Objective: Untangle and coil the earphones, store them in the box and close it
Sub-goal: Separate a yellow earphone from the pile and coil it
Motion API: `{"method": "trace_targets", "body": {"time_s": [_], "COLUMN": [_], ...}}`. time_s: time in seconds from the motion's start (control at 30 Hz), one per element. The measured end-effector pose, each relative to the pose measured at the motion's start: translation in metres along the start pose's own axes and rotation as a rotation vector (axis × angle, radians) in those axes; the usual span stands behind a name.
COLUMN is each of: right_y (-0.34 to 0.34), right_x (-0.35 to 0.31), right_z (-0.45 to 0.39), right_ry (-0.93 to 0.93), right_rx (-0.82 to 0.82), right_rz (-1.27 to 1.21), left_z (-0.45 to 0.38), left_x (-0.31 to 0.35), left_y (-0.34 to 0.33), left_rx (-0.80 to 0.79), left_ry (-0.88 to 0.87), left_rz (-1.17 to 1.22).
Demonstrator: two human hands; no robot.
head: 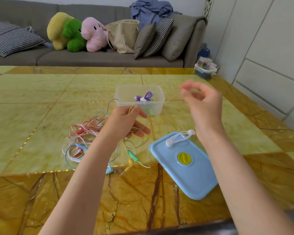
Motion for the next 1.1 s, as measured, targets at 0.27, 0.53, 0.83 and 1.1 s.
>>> {"method": "trace_targets", "body": {"time_s": [0.27, 0.53, 0.83, 1.1], "right_y": [-0.008, 0.007, -0.029, -0.068], "right_x": [-0.021, -0.004, 0.015, 0.017], "right_z": [0.001, -0.005, 0.005, 0.022], "right_ry": [0.125, -0.014, -0.059, -0.125], "right_rx": [-0.103, -0.027, -0.253, -0.530], "right_rz": [-0.135, -0.697, 0.318, 0.218], "left_z": [0.001, -0.002, -0.006, -0.008], "left_x": [-0.013, -0.023, -0.017, -0.003], "left_y": [-0.006, 0.020, 0.015, -0.002], "left_rx": [0.005, 0.216, 0.165, 0.026], "left_ry": [0.133, 0.097, 0.013, -0.079], "left_rz": [0.267, 0.380, 0.691, 0.537]}}
Point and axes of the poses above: each hand's wrist, its own z-axis away from the middle knuckle, its own y-axis out of the back of the hand, x = y × z, the point moved 9 cm from there along -z, towards the middle knuckle, and after that the axes turned 9 degrees about -x, right-handed, at the moved point
